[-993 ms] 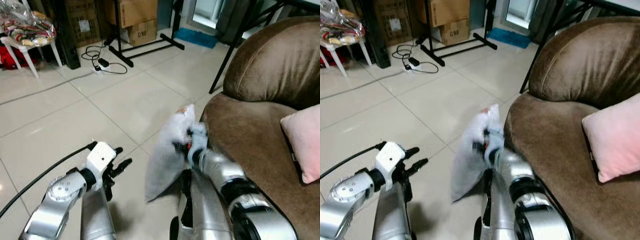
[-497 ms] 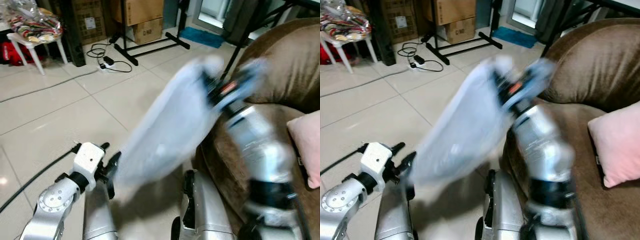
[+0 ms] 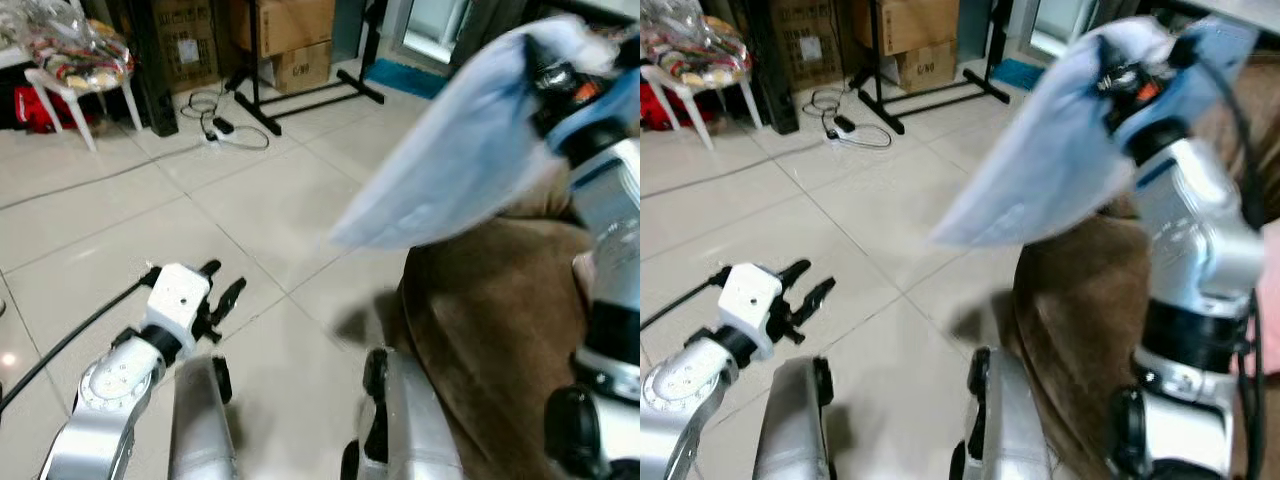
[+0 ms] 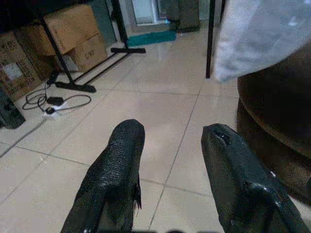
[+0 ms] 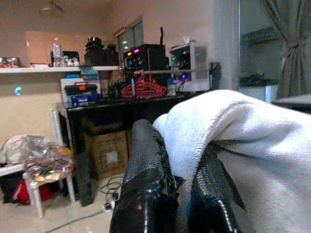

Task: Move the pillow to the sofa from floor

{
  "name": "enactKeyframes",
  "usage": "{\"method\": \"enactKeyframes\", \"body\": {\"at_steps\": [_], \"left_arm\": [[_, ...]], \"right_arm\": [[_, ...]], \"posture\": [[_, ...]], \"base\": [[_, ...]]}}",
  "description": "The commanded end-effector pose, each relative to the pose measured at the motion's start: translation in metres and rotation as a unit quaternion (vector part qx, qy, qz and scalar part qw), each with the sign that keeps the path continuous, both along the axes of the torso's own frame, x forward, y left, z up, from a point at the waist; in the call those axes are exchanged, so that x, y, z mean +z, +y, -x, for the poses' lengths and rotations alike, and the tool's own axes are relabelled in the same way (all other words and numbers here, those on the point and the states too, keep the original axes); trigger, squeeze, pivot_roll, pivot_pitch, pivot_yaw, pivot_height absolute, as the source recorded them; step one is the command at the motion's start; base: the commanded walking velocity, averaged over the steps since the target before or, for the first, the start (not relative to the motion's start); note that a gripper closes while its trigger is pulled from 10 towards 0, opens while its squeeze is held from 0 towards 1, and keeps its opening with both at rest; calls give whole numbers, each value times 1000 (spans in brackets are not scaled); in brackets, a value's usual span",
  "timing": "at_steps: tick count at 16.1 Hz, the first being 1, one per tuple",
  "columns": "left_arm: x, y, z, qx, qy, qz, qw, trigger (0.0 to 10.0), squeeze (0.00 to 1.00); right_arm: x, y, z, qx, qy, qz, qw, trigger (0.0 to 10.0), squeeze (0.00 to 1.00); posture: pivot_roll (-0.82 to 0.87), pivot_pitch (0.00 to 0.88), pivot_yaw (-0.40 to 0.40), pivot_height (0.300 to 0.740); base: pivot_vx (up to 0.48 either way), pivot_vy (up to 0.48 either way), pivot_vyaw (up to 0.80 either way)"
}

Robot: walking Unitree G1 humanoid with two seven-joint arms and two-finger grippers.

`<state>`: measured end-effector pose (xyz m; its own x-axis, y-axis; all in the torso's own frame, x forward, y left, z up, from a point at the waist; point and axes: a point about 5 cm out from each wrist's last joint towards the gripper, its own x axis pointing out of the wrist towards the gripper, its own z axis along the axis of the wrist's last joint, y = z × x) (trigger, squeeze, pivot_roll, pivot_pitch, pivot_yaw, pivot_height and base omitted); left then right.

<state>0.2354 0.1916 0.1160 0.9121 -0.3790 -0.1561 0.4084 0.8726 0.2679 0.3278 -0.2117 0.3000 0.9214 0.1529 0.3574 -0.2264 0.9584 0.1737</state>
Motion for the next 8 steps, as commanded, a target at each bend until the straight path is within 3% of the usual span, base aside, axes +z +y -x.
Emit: {"method": "enactKeyframes", "body": {"at_steps": [1,2,4,6,7,8], "left_arm": [[6,-2,0,1,-10,0,1000,10000,0],[6,-1,0,4,-11,-1,1000,10000,0],[3,1,0,9,-9,-5,1000,10000,0],[3,-1,-1,8,-8,-5,1000,10000,0],[3,-3,-2,7,-8,-6,1000,10000,0],[3,-2,-2,7,-8,-8,1000,10000,0]], "right_arm": [[14,-3,1,-9,-28,9,1000,10000,0],[5,0,-2,-15,-10,28,999,10000,0],[-36,11,-11,-33,70,103,992,10000,0],[-87,16,-13,-52,171,124,976,10000,0],[-126,16,-9,-70,237,135,960,10000,0],[-137,15,-7,-72,254,125,956,10000,0]], "posture": [[75,0,-125,536],[77,0,-125,546],[74,0,-123,566],[77,0,-122,586],[78,0,-117,601],[78,0,-117,611]], "base": [[0,0,0],[0,0,0],[0,0,0],[0,0,0],[0,0,0],[0,0,0]]}}
